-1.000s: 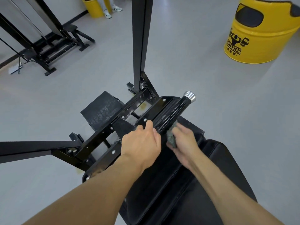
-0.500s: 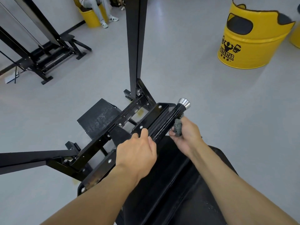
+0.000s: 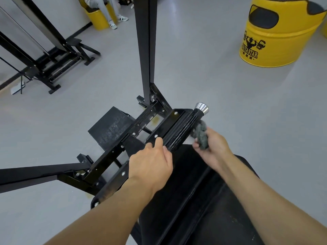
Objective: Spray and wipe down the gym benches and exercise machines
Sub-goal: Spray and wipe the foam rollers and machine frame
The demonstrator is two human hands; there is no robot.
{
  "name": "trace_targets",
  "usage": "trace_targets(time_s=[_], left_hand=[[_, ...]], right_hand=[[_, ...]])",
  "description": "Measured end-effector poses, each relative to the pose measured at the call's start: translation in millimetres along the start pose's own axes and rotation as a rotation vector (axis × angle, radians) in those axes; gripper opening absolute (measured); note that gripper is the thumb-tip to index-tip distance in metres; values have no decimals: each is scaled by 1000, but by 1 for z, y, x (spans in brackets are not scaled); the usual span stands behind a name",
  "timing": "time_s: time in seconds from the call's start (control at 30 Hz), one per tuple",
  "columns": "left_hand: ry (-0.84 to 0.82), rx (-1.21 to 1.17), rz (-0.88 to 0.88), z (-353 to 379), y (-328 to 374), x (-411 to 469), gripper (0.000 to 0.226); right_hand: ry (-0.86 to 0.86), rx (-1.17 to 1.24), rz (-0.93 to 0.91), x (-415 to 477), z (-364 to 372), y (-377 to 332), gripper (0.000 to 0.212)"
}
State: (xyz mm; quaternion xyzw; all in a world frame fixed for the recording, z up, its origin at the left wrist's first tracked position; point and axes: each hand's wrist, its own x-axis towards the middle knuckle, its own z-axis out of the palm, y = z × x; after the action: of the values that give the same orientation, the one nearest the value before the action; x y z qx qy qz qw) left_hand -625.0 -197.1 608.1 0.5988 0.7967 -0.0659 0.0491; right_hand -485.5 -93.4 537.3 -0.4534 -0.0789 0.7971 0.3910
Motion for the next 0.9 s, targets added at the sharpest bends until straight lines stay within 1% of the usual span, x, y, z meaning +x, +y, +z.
trace_targets(time_s=[0.03, 0.1, 0.17, 0.23, 0.33, 0.43, 0.47, 0.5, 0.53, 0.6, 0.63, 0.7, 0.73, 0.77, 0.8, 0.83, 0.9], left_hand=[[3, -4, 1, 0, 0, 1, 31], [5, -14, -1, 1, 0, 0, 25], [5, -24, 1, 0, -1, 0, 20], [3, -20, 8, 1, -1, 0, 20], [-7, 0, 9, 1, -1, 1, 27], [-21, 3, 0, 0, -1, 2, 24], [-21, -1, 2, 0, -1, 2, 22], [-18, -3, 3, 0, -1, 2, 21], [-14, -3, 3, 0, -1, 1, 22], [-3, -9, 6, 1, -2, 1, 26], [1, -10, 6, 2, -2, 1, 27], [12, -6, 6, 2, -2, 1, 28], [15, -4, 3, 3, -2, 1, 28], [16, -1, 3, 3, -1, 1, 28], [15, 2, 2, 3, -1, 1, 29], [15, 6, 0, 3, -1, 1, 29], [20, 10, -1, 3, -2, 1, 28]], right_hand=[[15, 61, -18, 13, 3, -10, 29], [-11, 51, -23, 25, 10, -15, 27], [-96, 18, 0, 23, 16, -6, 27], [-171, -27, 16, 11, 16, 5, 27], [-202, -238, 30, -13, 11, 25, 32], [-296, -526, 61, -39, 3, 53, 39], [-305, -548, 57, -46, -1, 59, 40], [-274, -505, 45, -49, -4, 59, 39], [-203, -424, 8, -52, -5, 54, 38], [-36, -311, -180, -51, -6, 30, 34], [16, -345, -310, -50, -3, 16, 30], [55, -595, -621, -43, 9, -10, 16], [58, -776, -764, -37, 15, -20, 16], [68, -981, -871, -28, 20, -29, 27], [69, -1185, -945, -18, 24, -34, 35], [72, -1365, -1009, -9, 28, -35, 35], [97, -1566, -1112, 0, 32, -26, 27]])
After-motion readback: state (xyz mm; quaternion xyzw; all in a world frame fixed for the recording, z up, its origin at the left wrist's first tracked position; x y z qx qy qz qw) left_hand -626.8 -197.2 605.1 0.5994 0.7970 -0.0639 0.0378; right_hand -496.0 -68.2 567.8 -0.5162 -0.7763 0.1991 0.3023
